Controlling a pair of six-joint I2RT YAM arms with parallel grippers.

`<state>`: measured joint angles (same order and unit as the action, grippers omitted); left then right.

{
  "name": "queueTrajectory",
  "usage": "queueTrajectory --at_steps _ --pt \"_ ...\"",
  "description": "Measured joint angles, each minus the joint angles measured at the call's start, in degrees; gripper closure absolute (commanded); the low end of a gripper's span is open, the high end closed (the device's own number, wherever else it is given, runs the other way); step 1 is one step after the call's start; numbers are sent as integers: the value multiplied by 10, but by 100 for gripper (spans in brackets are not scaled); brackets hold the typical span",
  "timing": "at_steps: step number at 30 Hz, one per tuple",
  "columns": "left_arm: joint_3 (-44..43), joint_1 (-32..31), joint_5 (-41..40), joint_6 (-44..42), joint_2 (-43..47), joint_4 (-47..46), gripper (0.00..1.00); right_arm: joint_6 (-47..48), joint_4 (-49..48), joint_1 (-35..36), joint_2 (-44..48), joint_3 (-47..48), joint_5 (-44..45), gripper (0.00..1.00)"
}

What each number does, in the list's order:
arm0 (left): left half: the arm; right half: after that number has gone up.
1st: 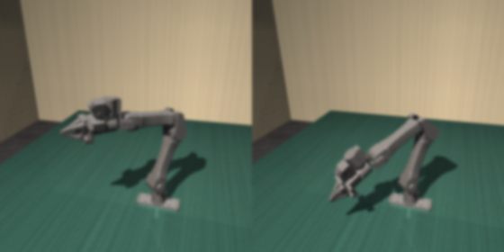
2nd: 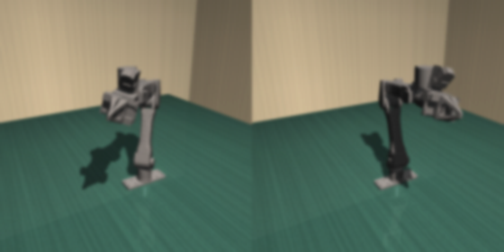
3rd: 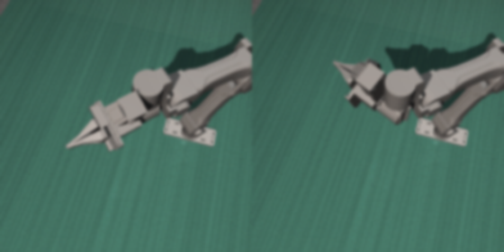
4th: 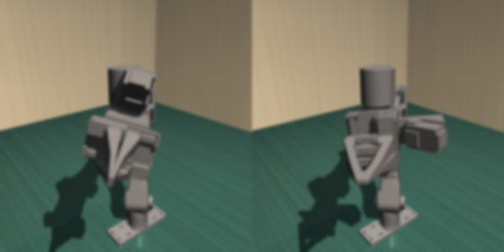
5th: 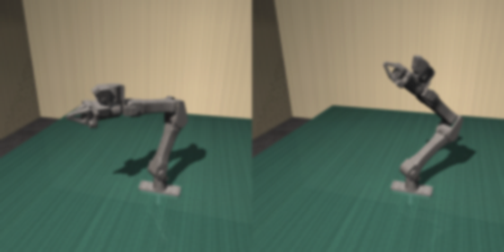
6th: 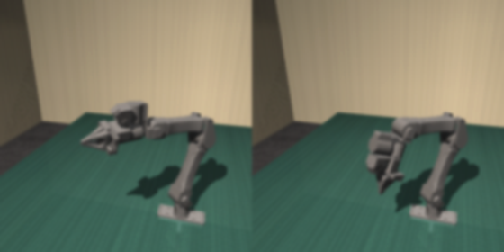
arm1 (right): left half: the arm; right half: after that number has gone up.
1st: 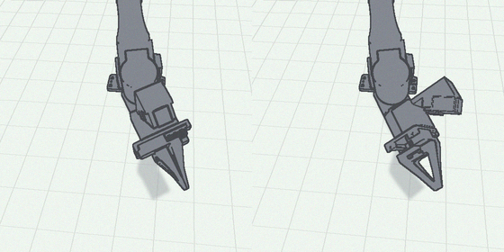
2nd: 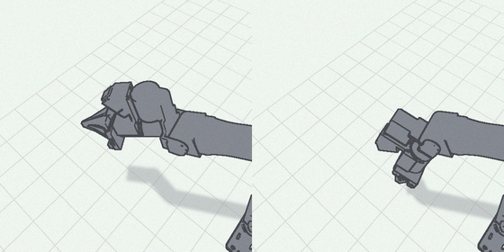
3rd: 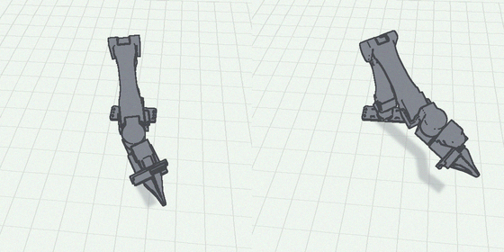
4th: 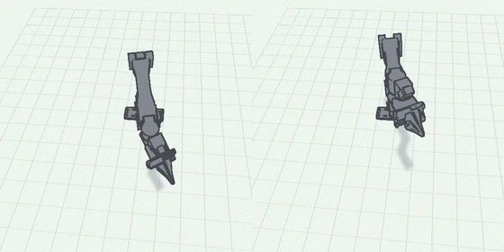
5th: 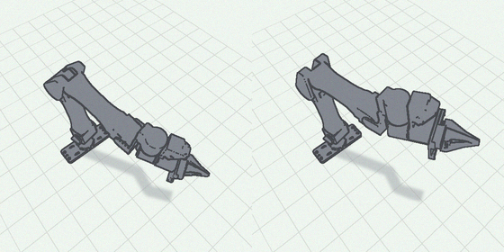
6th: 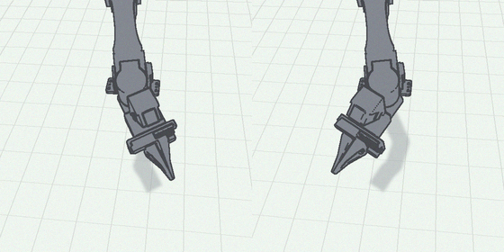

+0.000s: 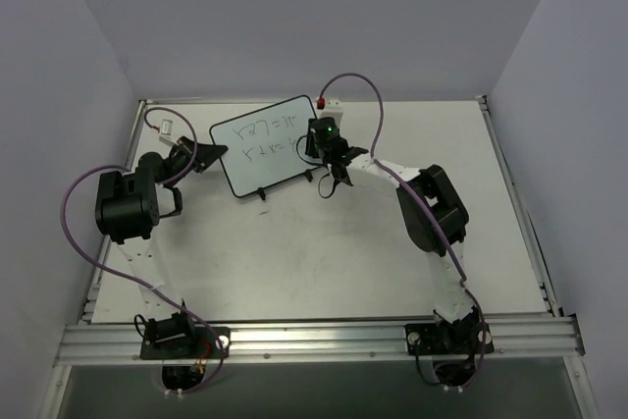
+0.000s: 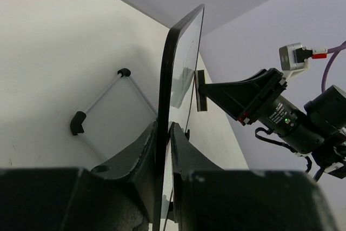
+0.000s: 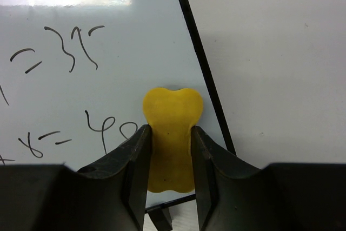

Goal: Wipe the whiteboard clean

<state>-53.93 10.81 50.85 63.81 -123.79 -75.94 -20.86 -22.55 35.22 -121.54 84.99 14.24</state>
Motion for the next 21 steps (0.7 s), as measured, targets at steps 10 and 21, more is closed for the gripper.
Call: queueTrajectory --at_steps 10,21 --pt "2 -2 0 -2 0 -7 98 9 -17 -7 -31 37 -26 100" --pt "2 -3 0 -6 0 -10 98 26 -67 19 -55 50 -9 100"
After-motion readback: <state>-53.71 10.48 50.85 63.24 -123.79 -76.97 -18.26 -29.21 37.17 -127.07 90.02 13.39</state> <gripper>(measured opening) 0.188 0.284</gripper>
